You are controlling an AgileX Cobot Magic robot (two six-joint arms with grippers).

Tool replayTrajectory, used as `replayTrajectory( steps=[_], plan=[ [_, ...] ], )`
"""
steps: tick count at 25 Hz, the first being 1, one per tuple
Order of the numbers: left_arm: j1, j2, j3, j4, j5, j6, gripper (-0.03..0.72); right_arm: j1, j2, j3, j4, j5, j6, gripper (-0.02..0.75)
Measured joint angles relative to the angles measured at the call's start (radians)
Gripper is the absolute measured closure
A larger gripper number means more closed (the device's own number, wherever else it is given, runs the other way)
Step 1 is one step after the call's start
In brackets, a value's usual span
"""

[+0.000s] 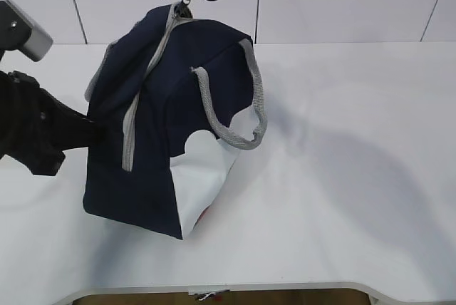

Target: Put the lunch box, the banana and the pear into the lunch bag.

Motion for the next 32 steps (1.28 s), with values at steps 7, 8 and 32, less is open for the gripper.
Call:
replayTrajectory(
  steps=[7,8,32],
  plan=[
    [0.000,0.000,0.002,-0.011,0.027,-0.024,0.693,-0.007,0.006,-0.008,0.090,-0.001,0.057,0.725],
    [0.000,0.000,0.005,-0.013,0.033,-0.039,0.693,-0.008,0.006,-0.007,0.112,0.001,0.058,0.725],
    [0.000,-0.032,-0.192,-0.046,0.115,-0.392,0.224,-0.013,0.050,-0.011,0.314,0.101,0.017,0.725]
  ],
)
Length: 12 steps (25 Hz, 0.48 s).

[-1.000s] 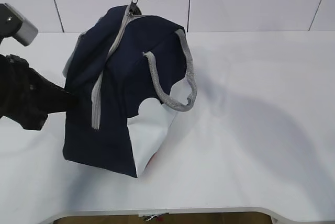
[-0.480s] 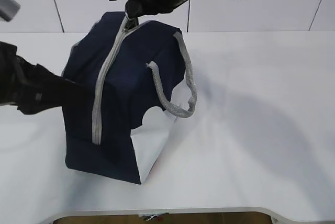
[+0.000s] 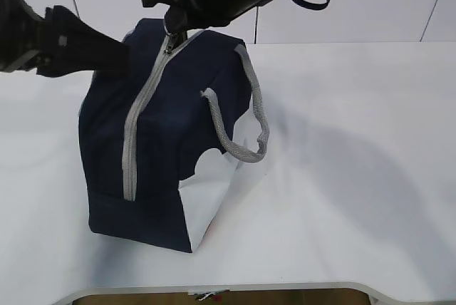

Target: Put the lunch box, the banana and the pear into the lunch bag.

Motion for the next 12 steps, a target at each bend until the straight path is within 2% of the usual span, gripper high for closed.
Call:
replayTrajectory(
  steps=[5,12],
  plan=[
    [0.027,0.096,-0.083,0.011,0.047,-0.035,0.224,0.000,0.000,0.000,0.001,0.014,-0.001,0.725],
    [0.064,0.212,-0.184,0.129,0.201,-0.125,0.231,0.000,0.000,0.000,0.002,0.014,-0.004,0.725]
  ],
)
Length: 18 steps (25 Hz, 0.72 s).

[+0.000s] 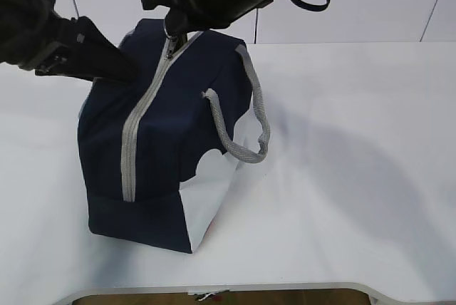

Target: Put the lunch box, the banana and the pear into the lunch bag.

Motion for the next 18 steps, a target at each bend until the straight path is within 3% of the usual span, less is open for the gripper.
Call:
replayTrajectory(
  steps=[4,7,12,13,18],
  plan=[
    [0.002,0.030,-0.026,0.007,0.072,-0.007,0.268,0.000,0.000,0.000,0.002,0.000,-0.002,0.725],
    [0.002,0.041,-0.043,0.016,0.100,-0.009,0.349,0.000,0.000,0.000,0.008,0.000,-0.004,0.725],
    [0.002,0.045,-0.094,0.102,0.135,-0.011,0.629,0.000,0.000,0.000,0.027,0.000,-0.023,0.725],
    [0.002,0.047,-0.109,0.123,0.144,-0.011,0.654,0.000,0.000,0.000,0.028,0.000,-0.029,0.725],
    [0.002,0.051,-0.177,0.225,0.217,-0.011,0.669,0.000,0.000,0.000,0.036,-0.027,-0.035,0.725]
  ],
)
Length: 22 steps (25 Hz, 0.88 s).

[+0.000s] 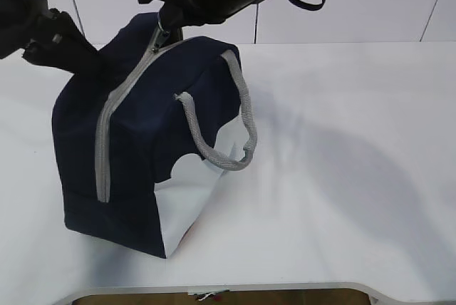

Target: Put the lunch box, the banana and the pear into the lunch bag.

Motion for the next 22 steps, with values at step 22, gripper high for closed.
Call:
replayTrajectory(
  steps=[22],
  plan=[
    [0.000,0.000,-0.018,0.123,0.141,0.000,0.671,-0.051,0.038,0.000,-0.079,-0.145,-0.010,0.725]
  ],
)
